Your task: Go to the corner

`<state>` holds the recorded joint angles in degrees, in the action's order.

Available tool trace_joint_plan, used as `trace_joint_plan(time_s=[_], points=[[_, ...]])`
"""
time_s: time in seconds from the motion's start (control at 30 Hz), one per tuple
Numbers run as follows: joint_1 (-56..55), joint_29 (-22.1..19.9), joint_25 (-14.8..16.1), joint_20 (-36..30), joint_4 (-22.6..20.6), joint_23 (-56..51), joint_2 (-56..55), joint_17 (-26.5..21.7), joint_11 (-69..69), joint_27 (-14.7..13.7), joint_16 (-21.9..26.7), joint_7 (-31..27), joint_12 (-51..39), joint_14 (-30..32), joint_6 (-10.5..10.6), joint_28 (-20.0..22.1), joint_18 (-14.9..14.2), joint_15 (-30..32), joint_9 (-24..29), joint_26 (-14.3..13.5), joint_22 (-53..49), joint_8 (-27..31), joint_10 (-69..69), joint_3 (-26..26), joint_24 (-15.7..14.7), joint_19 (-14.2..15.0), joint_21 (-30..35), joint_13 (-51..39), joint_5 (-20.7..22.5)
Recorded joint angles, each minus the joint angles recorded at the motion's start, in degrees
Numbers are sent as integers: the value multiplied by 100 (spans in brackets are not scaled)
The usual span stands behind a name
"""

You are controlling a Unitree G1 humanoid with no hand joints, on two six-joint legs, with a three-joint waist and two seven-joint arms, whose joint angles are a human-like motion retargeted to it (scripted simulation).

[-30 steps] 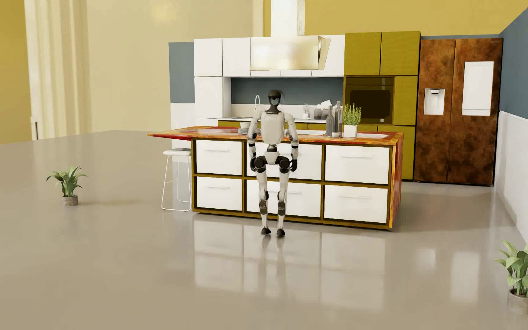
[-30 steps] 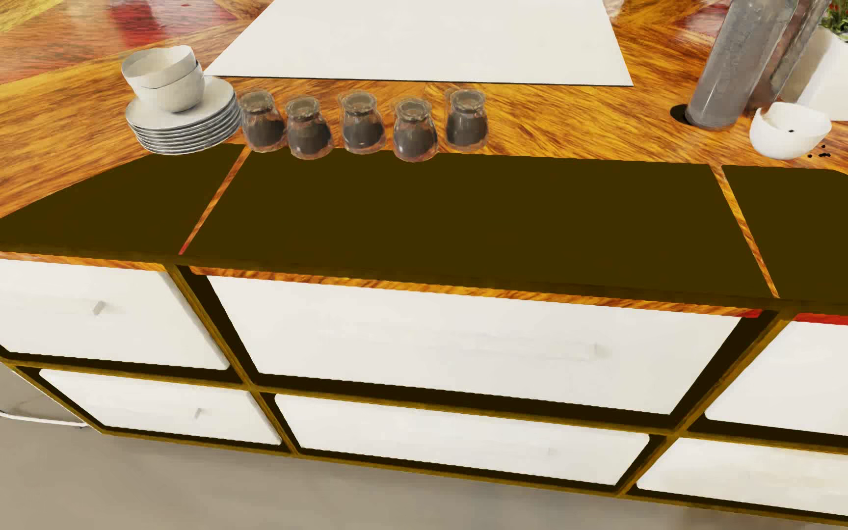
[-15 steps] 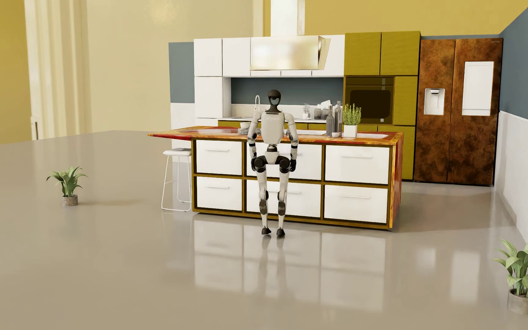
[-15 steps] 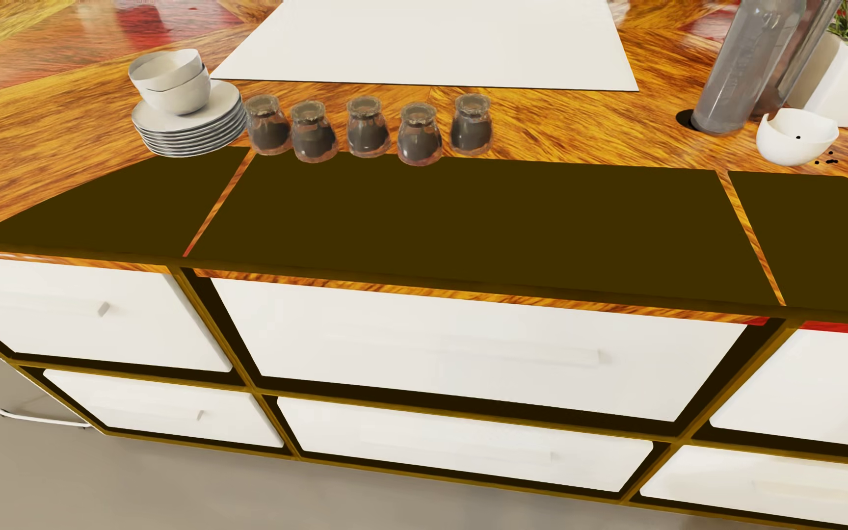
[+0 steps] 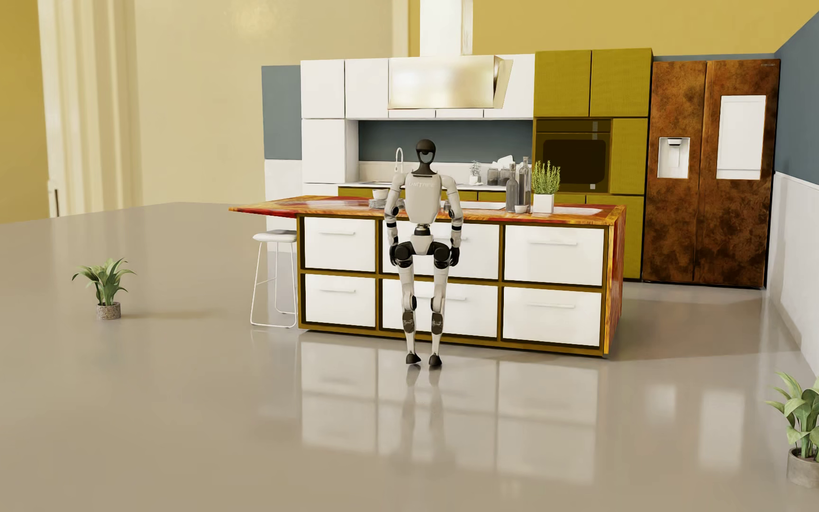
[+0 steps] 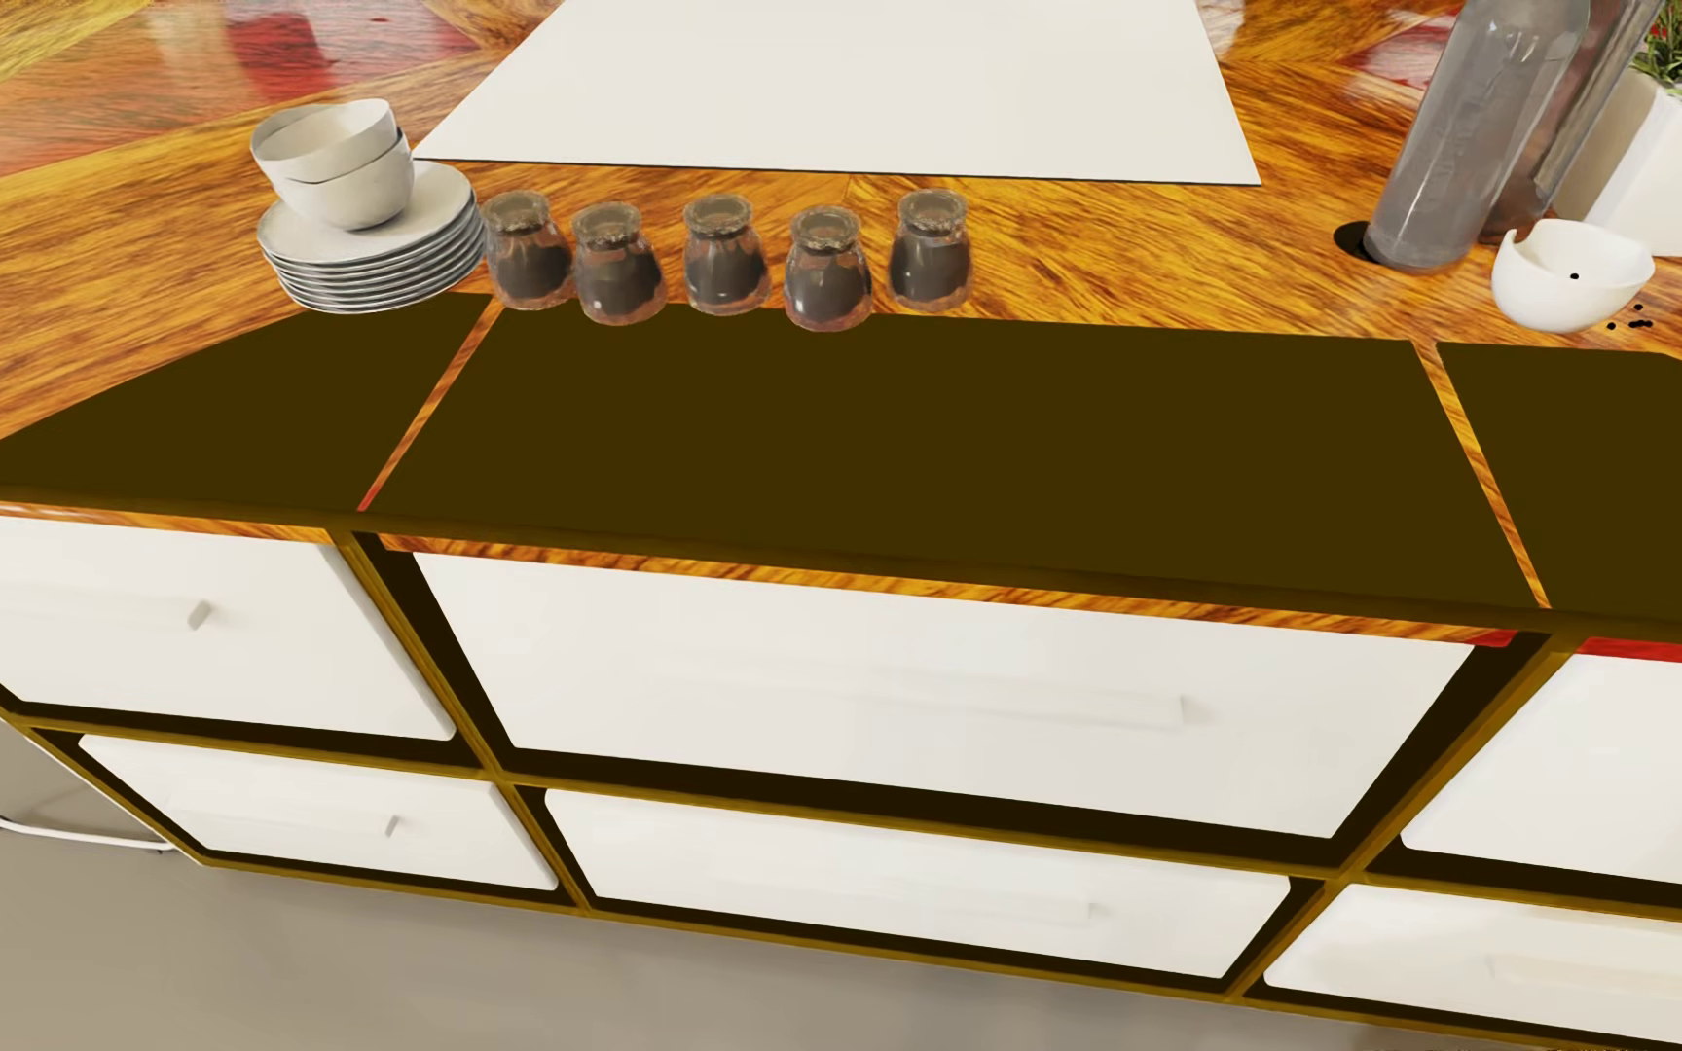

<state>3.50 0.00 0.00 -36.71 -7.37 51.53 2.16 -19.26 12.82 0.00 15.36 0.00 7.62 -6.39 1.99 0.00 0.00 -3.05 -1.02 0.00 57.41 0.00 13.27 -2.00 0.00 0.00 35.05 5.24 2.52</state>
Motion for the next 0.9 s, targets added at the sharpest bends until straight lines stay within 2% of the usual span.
trace_joint_plan(time_s=[0.2, 0.43, 0.53, 0.9], points=[[-12, 0, 0, 142, -39, 1, 7, 15, -23, 0, 14, 0, -13, 6, -38, 0, 0, -26, -49, 0, 19, 0, 4, 47, 0, 0, -31, 37, -36], [-26, 0, 0, -92, -38, 94, 4, 35, -16, 0, 109, 0, -106, 26, -117, 0, 0, -11, -78, 0, 75, 0, 13, 113, 0, 0, 269, -63, -37], [38, 0, 0, -205, -51, 101, 68, 29, -35, 0, 113, 0, -176, 52, -112, 0, 0, -29, -56, 0, 124, 0, -28, 216, 0, 0, 188, -70, -22], [105, 0, 0, -157, -84, 77, 93, 56, -49, 0, 174, 0, -252, 209, -215, 0, 0, -6, 50, 0, 226, 0, -170, 430, 0, 0, 315, -118, -38]])
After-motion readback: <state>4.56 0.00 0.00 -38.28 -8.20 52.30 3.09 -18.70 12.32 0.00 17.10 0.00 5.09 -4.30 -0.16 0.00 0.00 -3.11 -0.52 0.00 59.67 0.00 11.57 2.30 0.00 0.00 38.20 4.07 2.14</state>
